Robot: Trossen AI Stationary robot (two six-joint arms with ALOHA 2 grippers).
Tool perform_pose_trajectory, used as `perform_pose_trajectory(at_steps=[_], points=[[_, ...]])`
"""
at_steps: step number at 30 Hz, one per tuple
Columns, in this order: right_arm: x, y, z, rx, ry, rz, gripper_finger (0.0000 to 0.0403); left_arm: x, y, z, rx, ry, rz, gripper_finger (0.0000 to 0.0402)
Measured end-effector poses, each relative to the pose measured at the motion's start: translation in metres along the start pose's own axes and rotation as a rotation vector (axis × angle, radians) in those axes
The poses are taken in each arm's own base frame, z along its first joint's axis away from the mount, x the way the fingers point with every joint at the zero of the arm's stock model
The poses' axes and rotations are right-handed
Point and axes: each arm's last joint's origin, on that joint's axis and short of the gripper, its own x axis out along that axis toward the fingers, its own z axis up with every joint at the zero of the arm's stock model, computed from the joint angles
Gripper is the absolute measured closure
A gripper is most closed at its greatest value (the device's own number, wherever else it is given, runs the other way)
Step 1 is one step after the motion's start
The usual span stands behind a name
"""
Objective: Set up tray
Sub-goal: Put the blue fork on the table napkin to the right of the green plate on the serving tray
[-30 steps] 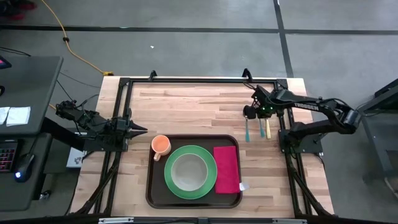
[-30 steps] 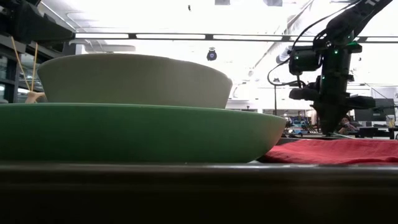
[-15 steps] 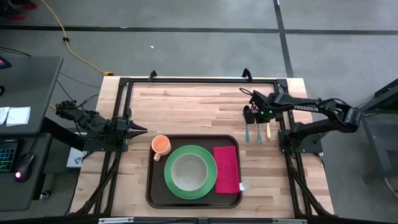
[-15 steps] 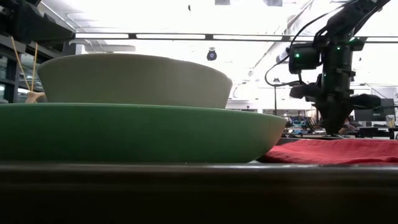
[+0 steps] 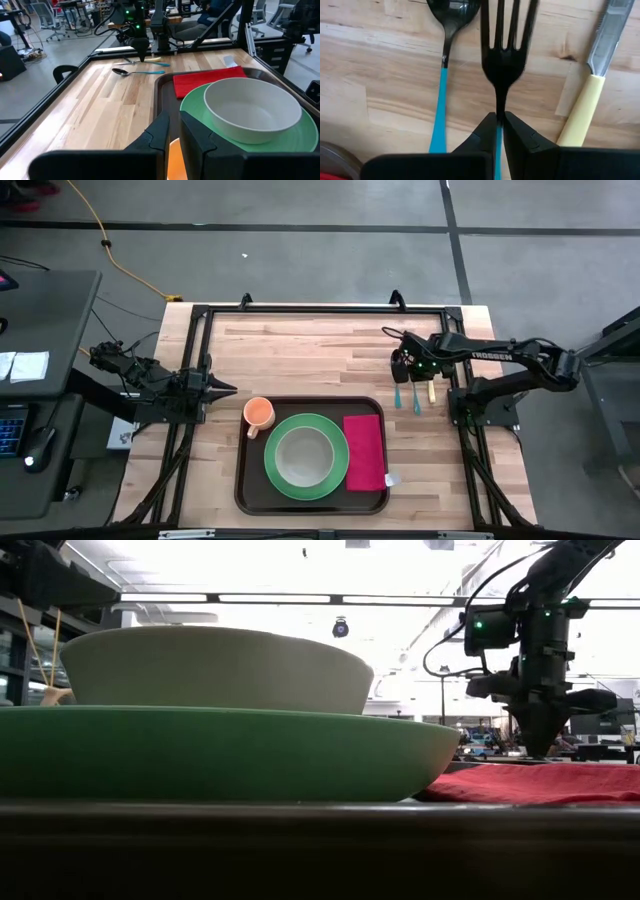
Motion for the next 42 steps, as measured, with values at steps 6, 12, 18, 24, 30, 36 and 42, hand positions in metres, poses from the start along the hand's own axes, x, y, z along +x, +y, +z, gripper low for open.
perform_pose_trajectory(at_steps=[6,12,18,24,30,36,42], points=[[0.0,-0.0001,-0.0006,-0.005,-0.011,-0.013,0.0392,0.0,0.0,0.0,0.0,0.0,0.0,0.0332],[0.0,-0.0003,-0.0003,-0.005,-0.021,-0.02,0.0392,0.0,0.0,0.0,0.0,0.0,0.0,0.0332],[0.0,-0.0002,-0.0005,-0.006,-0.021,-0.02,0.0392,0.0,0.0,0.0,0.0,0.0,0.0,0.0332],[0.0002,0.002,-0.0036,-0.009,-0.033,-0.028,0.0392,0.0,0.0,0.0,0.0,0.0,0.0,0.0332],[0.0007,0.0032,-0.0074,-0.022,-0.029,-0.034,0.0386,0.0,0.0,0.0,0.0,0.0,0.001,0.0332],[0.0008,0.001,-0.009,-0.021,-0.005,-0.051,0.0351,0.0,0.0,0.0,0.0,0.0,0.001,0.0332],[0.0009,0.0012,-0.0092,-0.003,0.001,-0.047,0.0298,0.0,0.0,0.0,0.0,0.0,0.001,0.0332]])
